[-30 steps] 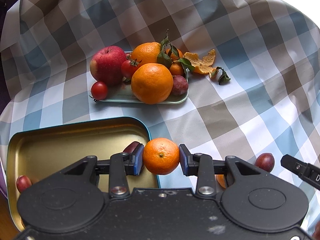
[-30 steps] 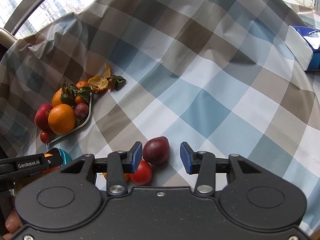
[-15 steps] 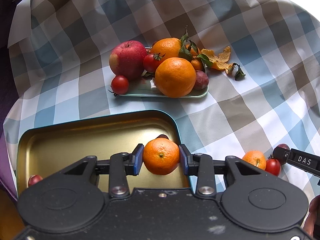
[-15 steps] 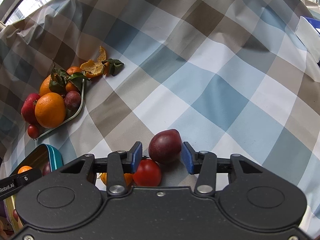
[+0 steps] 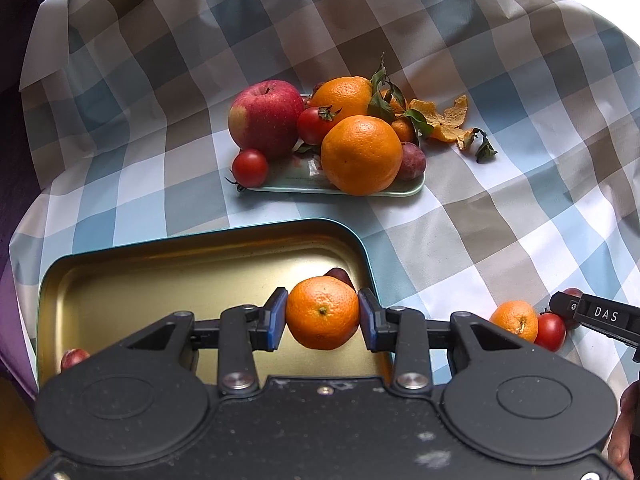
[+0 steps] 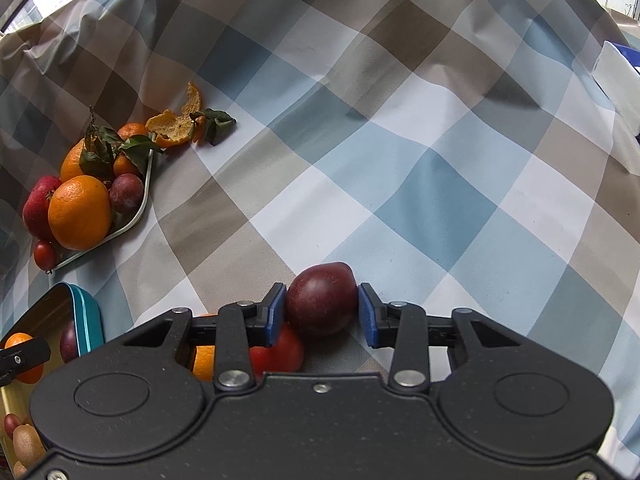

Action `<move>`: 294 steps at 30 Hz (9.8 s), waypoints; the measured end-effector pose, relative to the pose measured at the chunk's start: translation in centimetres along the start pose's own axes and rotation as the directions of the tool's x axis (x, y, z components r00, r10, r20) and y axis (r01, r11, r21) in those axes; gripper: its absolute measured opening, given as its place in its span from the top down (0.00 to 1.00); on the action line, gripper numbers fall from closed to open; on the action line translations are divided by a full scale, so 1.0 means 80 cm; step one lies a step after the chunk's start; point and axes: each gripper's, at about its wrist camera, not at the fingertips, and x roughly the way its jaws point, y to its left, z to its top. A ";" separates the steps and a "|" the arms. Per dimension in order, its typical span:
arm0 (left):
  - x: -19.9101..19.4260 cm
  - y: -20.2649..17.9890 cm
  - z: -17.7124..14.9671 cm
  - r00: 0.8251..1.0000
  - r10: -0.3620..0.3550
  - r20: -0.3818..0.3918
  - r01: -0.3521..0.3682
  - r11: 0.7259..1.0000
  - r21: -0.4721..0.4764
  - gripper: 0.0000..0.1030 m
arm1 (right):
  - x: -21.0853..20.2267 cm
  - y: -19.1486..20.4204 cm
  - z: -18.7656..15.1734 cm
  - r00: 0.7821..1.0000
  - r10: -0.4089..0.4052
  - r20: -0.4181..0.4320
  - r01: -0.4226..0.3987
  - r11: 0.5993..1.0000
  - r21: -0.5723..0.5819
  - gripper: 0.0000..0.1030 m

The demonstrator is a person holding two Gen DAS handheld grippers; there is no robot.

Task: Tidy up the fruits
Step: 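Grasp another dark red plum with the right tool while the left tool holds the tangerine, then carry the tangerine in the left tool and the plum in the right tool over the tray, then open the left tool to drop the tangerine in the tray while the right tool releases the plum, then move both open tools back from the tray toward the loose tangerine and tomato, then grasp the loose tangerine with the left tool, then grasp the red tomato with the right tool while the left tool holds the tangerine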

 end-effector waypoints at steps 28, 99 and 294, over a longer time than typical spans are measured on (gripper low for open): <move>-0.019 -0.089 0.000 1.000 -0.010 -0.006 0.011 0.997 0.073 0.64 | -0.048 -0.039 0.008 0.996 -0.011 -0.093 0.014 0.999 0.032 0.54; -0.003 0.197 -0.015 0.975 0.194 -0.107 -0.219 0.912 -0.347 0.59 | -0.039 0.187 -0.068 0.958 0.214 -0.192 -0.268 0.907 -0.324 0.54; 0.057 -0.097 0.010 0.973 -0.127 -0.195 0.116 0.991 -0.066 0.49 | -0.059 -0.020 -0.005 0.989 0.111 -0.099 -0.116 0.992 -0.048 0.53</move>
